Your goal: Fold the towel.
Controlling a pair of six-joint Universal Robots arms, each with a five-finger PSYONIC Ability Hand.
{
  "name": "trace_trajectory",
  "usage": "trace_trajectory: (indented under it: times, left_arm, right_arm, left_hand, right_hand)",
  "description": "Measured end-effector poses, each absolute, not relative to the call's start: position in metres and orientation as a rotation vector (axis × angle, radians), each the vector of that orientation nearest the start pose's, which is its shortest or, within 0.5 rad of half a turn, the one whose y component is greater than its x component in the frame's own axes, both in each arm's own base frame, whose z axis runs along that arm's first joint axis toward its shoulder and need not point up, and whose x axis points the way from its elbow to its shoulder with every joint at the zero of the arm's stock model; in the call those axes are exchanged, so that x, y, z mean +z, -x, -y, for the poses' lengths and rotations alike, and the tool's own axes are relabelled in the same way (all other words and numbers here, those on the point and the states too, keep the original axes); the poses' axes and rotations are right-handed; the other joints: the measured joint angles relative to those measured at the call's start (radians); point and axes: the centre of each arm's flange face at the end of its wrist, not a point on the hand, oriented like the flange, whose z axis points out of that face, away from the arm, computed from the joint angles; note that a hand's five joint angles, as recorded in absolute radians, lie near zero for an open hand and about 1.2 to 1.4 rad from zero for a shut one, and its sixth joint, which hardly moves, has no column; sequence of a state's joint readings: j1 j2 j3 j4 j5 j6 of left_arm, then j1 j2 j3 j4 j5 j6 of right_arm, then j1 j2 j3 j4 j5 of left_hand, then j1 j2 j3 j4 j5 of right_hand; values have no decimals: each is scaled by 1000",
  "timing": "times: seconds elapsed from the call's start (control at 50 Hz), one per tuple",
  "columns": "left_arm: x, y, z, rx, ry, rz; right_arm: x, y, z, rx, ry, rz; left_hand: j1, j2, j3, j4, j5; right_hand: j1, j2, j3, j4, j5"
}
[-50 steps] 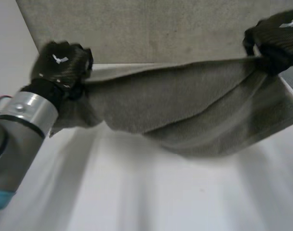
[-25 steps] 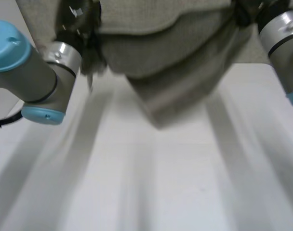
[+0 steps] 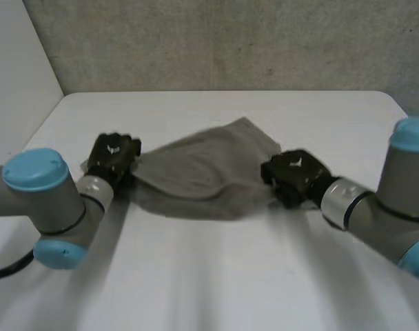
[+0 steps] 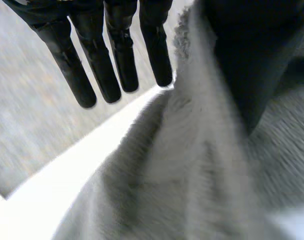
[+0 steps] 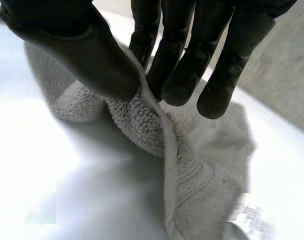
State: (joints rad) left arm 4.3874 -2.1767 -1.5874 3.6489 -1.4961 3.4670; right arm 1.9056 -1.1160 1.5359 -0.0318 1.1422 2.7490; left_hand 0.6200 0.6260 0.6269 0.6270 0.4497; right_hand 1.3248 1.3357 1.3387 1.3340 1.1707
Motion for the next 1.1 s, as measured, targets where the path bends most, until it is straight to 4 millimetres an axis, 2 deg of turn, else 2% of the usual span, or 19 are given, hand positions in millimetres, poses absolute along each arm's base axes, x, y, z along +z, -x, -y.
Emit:
trace_trajectory:
  times: [0.06,0.16,0.36,0.52,0.76,0.9,1.1]
  left_arm:
    - [118,251,322,-2024,-859,-2311]
    - [119,245,315,-1960,-871,-2347]
    - [147,236,300,-2014,-840,-2297]
    - [151,238,284,-2070,-856,-2259]
    - [141,256,271,-2135,-947,-2191]
    - [135,256,276,-2133,-982,-2110]
    - [135,255,284,-2183,-965,-2033]
  right_arm:
    - [159,-275,269,-1532,1147,-2065]
    - [157,-274,269,-1534,1133,-2071]
    - [158,-269,272,-1566,1112,-2069]
    - [154,-269,271,-1576,1111,-2064]
    - [150,-269,271,-1569,1111,-2068]
    - [149,-268,272,-1566,1110,-2071]
    - [148,-268,271,-1563,1110,-2073]
  left_hand:
    - [-188,-199,-199,-199,-191]
    - [-366,-374,-376,-373,-376]
    - [-406,-413,-412,-413,-409]
    - [-402,-406,-409,-409,-404]
    - [-247,-253,-254,-255,-250]
    - [93,88,87,87,84]
    - [163,157,157,157,156]
  right_hand:
    - [0,0,0,0,0]
    - [0,0,0,0,0]
    - [0,0,0,0,0]
    - [0,0,0,0,0]
    - [0,0,0,0,0]
    - [0,0,0,0,0]
    - [0,0,0,0,0]
